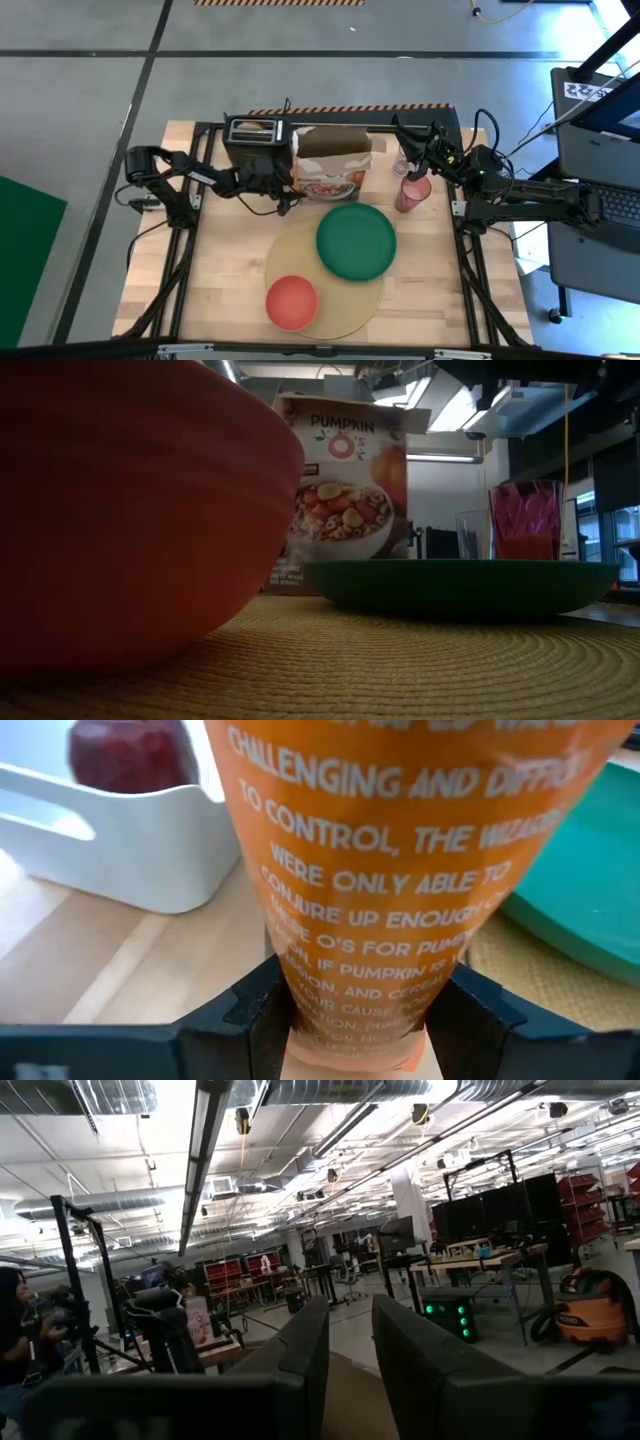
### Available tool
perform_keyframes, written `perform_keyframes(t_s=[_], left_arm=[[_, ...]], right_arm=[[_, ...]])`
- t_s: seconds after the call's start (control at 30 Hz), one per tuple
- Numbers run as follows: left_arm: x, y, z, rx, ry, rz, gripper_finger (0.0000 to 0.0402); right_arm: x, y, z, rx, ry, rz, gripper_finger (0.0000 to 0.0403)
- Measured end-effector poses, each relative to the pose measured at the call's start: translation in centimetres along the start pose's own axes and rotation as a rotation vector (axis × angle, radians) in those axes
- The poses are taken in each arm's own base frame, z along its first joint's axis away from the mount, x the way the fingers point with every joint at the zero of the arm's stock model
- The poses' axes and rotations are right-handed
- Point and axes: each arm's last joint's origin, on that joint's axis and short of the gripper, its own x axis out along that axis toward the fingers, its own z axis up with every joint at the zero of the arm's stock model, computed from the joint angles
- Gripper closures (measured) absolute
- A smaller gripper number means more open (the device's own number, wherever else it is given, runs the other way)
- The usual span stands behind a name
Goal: Arrange a breakfast setting
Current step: Pour the cereal from the cereal box into the orange bowl
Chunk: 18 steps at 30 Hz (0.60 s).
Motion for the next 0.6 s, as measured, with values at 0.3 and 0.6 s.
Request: perform_keyframes(t_s=[0.3,0.6], left_arm=[[-1.1,-1.4,1.7,0.032,-0.09,-0.011,0.0222],[-3.2,-1.5,3.7,0.077,-0.16,0.047,0.0224]], right_arm=[[-0.1,0.0,0.2,-0.034,-0.01,0.001,0.0317],[-0.2,0.0,0.4,-0.098,-0.02,0.0,0.0317]])
